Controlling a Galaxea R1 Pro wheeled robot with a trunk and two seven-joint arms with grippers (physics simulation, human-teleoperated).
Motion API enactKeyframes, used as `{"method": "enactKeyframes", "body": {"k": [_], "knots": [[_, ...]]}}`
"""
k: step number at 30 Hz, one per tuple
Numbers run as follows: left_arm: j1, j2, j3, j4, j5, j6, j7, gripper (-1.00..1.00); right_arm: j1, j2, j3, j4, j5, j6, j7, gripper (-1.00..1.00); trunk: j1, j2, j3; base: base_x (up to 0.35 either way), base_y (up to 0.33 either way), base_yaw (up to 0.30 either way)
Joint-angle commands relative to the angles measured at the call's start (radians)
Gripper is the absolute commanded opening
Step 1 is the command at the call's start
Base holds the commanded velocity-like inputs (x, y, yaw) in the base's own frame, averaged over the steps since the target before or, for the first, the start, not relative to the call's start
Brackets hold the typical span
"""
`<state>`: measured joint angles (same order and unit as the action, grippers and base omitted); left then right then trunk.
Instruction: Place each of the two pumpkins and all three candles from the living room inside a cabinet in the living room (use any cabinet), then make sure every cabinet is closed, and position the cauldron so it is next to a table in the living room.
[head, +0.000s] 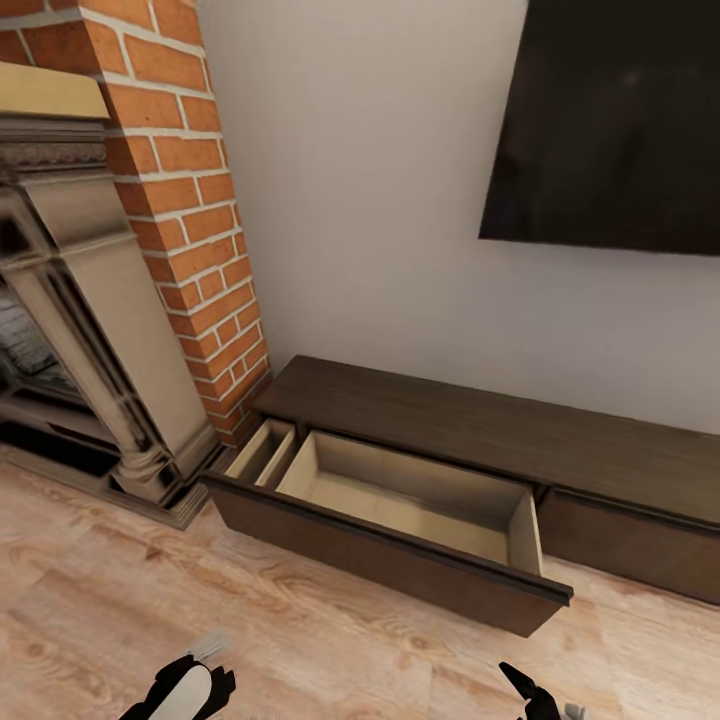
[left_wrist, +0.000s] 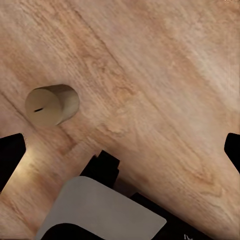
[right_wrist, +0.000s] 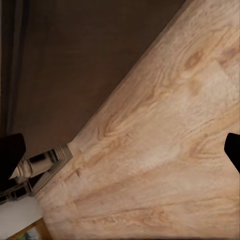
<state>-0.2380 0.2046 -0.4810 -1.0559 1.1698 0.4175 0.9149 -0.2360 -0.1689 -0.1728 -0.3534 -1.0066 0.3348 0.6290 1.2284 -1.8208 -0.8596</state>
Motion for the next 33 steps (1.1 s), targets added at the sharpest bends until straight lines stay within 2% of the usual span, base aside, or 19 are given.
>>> {"method": "enactKeyframes", "body": {"k": [1,10,23,33], "knots": [[-0.001,0.001,-0.003,-0.001,0.004,0.003,0.006,1.00,0.000,0.000,-0.004,0.000,-0.007,0.009,0.001,1.00,0.000,0.000,-0.001,0.000,0.000,0.281],[-0.001,0.001,0.001,-0.001,0.004,0.003,0.007,1.00,0.000,0.000,-0.004,0.000,-0.006,0.009,0.001,1.00,0.000,0.000,-0.001,-0.069,0.000,0.281],[-0.001,0.001,0.004,0.004,0.004,0.003,0.006,1.00,0.000,0.002,-0.004,0.000,-0.006,0.008,0.001,1.00,-0.050,0.091,0.040,-0.001,0.000,0.281],[-0.001,0.001,0.004,0.004,0.004,0.001,0.006,1.00,0.000,0.002,-0.004,-0.001,-0.006,0.007,0.001,1.00,-0.050,0.091,0.040,0.000,0.000,0.281]]}}
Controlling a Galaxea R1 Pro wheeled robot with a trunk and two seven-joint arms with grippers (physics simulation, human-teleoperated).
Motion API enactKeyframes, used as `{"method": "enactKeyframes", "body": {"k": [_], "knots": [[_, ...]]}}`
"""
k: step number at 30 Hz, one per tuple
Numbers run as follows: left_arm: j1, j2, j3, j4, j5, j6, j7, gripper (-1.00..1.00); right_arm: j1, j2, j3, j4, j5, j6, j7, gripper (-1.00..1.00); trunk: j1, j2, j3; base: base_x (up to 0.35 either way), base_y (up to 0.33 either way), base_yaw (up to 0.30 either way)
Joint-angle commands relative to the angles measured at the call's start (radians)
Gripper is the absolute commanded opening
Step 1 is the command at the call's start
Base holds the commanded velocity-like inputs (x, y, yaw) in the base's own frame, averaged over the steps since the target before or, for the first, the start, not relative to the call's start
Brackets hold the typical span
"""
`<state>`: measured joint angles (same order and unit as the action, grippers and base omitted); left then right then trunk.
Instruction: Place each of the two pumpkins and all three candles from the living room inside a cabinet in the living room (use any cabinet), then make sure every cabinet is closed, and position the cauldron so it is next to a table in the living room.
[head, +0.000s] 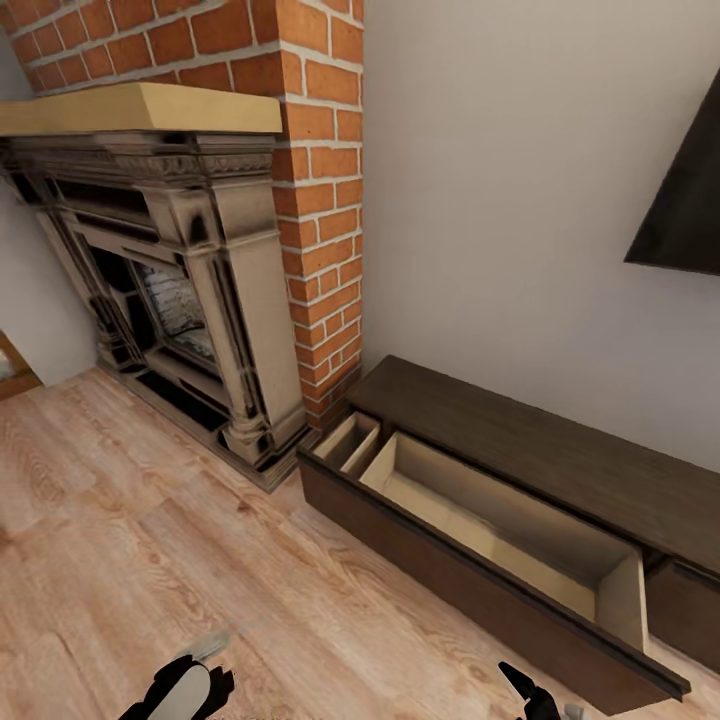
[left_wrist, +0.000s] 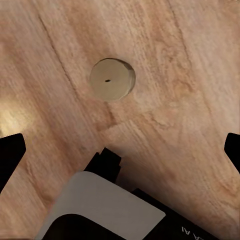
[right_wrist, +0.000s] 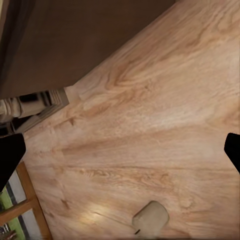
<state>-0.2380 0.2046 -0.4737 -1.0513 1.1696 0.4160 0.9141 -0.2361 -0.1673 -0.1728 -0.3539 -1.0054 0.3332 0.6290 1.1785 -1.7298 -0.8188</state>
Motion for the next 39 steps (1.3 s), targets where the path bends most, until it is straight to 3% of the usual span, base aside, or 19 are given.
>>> {"method": "enactKeyframes", "body": {"k": [1,39], "knots": [[-0.001,0.001,-0.003,-0.001,0.004,0.003,0.006,1.00,0.000,0.000,-0.004,0.000,-0.007,0.009,0.001,1.00,0.000,0.000,-0.001,0.000,0.000,0.281],[-0.001,0.001,-0.008,0.002,0.005,0.003,0.006,1.00,0.000,0.003,-0.002,0.000,-0.007,0.009,0.001,1.00,0.000,0.000,-0.001,-0.018,0.012,0.281]]}}
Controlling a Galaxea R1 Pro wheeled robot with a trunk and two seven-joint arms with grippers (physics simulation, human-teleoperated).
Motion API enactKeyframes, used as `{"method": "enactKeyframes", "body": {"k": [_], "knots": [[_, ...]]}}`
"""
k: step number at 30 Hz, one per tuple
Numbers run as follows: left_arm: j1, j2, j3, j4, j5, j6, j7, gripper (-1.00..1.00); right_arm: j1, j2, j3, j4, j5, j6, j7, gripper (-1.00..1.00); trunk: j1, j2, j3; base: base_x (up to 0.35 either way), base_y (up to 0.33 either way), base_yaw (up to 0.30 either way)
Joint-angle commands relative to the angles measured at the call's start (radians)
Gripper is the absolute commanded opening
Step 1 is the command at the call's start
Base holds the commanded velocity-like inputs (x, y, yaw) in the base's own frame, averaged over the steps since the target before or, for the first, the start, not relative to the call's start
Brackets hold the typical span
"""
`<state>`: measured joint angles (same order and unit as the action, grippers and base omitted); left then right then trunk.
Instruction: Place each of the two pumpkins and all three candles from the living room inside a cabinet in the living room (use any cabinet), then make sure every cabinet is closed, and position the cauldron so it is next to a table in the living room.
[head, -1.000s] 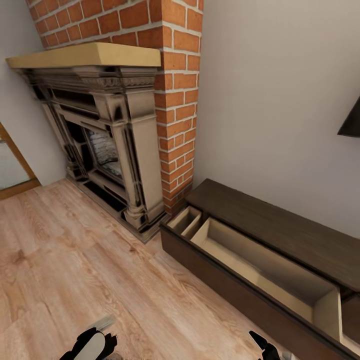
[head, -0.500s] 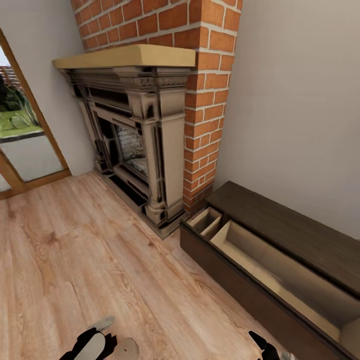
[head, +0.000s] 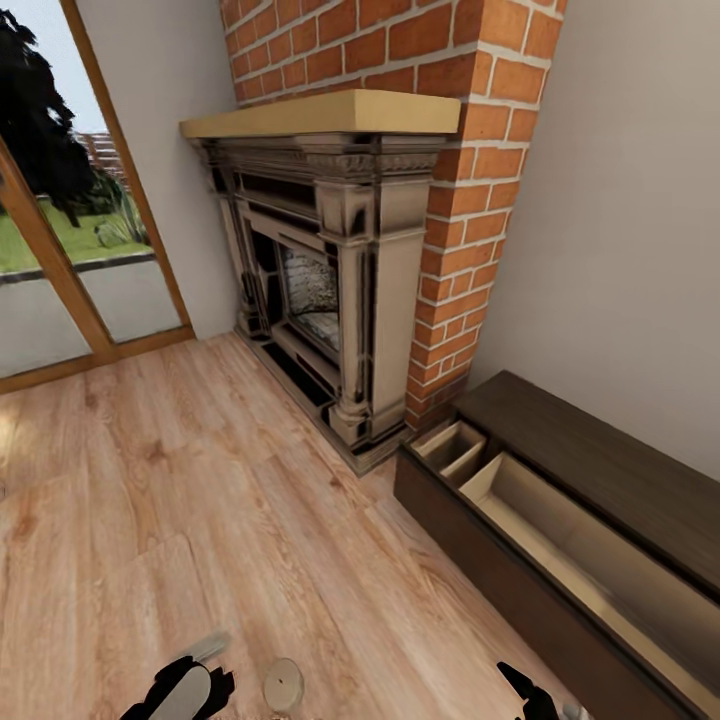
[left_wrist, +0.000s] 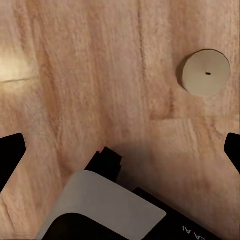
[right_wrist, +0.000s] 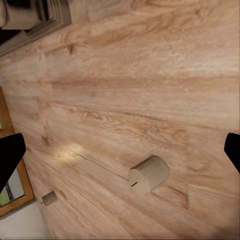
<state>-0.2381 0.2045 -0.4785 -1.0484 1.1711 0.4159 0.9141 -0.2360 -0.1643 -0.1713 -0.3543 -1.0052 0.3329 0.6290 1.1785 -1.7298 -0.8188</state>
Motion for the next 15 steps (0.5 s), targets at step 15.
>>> {"method": "enactKeyframes", "body": {"k": [15], "knots": [[-0.001,0.001,-0.005,-0.001,0.004,0.002,0.006,1.00,0.000,0.000,-0.004,0.000,-0.007,0.009,0.001,1.00,0.000,0.000,-0.001,0.000,0.000,0.281]]}}
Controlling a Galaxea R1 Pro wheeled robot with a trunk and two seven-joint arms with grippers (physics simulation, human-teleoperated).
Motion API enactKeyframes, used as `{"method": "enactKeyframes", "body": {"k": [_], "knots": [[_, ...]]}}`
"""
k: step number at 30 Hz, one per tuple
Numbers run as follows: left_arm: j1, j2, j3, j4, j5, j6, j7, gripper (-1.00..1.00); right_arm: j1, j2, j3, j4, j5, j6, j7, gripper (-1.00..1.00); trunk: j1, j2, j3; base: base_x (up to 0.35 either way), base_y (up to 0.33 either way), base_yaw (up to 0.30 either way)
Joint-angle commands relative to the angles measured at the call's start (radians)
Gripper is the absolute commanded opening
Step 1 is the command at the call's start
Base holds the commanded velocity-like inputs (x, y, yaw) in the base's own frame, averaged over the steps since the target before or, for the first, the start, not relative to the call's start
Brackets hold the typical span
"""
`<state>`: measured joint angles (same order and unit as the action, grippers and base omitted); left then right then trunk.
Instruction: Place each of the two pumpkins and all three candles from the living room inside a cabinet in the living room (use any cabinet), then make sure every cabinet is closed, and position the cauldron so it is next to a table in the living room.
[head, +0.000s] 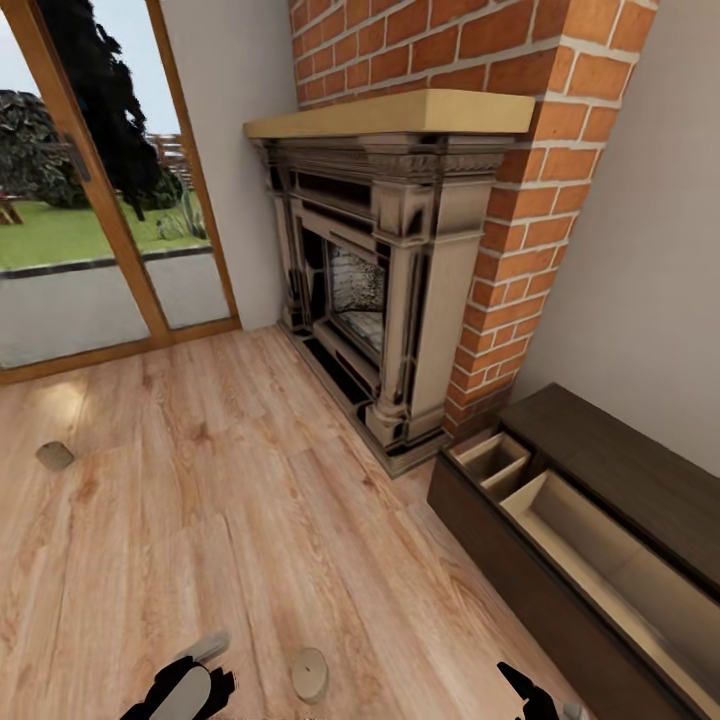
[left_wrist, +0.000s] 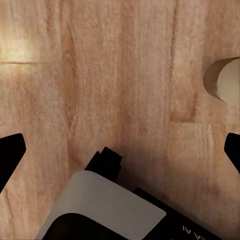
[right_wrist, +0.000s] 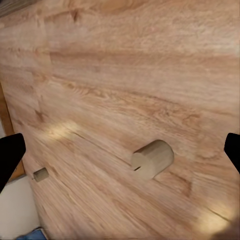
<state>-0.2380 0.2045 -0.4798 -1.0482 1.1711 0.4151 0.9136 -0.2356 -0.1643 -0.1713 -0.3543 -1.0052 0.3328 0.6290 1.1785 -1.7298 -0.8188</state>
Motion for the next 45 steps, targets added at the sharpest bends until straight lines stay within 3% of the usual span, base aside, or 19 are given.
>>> {"method": "enactKeyframes", "body": {"k": [1,12,23,41,45], "knots": [[-0.001,0.001,-0.003,-0.001,0.005,-0.002,0.006,1.00,0.000,0.000,-0.004,0.000,-0.007,0.008,0.001,1.00,0.000,0.000,-0.001,0.000,0.000,0.281],[-0.001,0.001,-0.001,0.050,0.003,-0.013,0.005,1.00,0.000,0.001,-0.004,0.000,-0.006,0.008,0.001,1.00,0.000,0.000,-0.001,0.000,0.000,0.281],[-0.001,0.001,0.000,0.054,0.002,-0.013,0.005,1.00,0.000,0.002,-0.001,0.001,-0.006,-0.042,0.001,1.00,0.000,0.000,-0.001,0.000,0.000,0.281],[-0.001,0.001,0.001,0.057,0.002,-0.014,0.004,1.00,-0.001,0.005,0.001,0.000,-0.006,-0.049,0.000,1.00,0.000,0.000,-0.001,0.000,0.000,0.282],[-0.001,0.001,0.001,0.057,0.002,-0.014,-0.020,1.00,0.000,0.005,0.001,0.000,-0.006,-0.049,0.000,1.00,0.000,0.000,-0.001,0.000,0.000,0.285]]}}
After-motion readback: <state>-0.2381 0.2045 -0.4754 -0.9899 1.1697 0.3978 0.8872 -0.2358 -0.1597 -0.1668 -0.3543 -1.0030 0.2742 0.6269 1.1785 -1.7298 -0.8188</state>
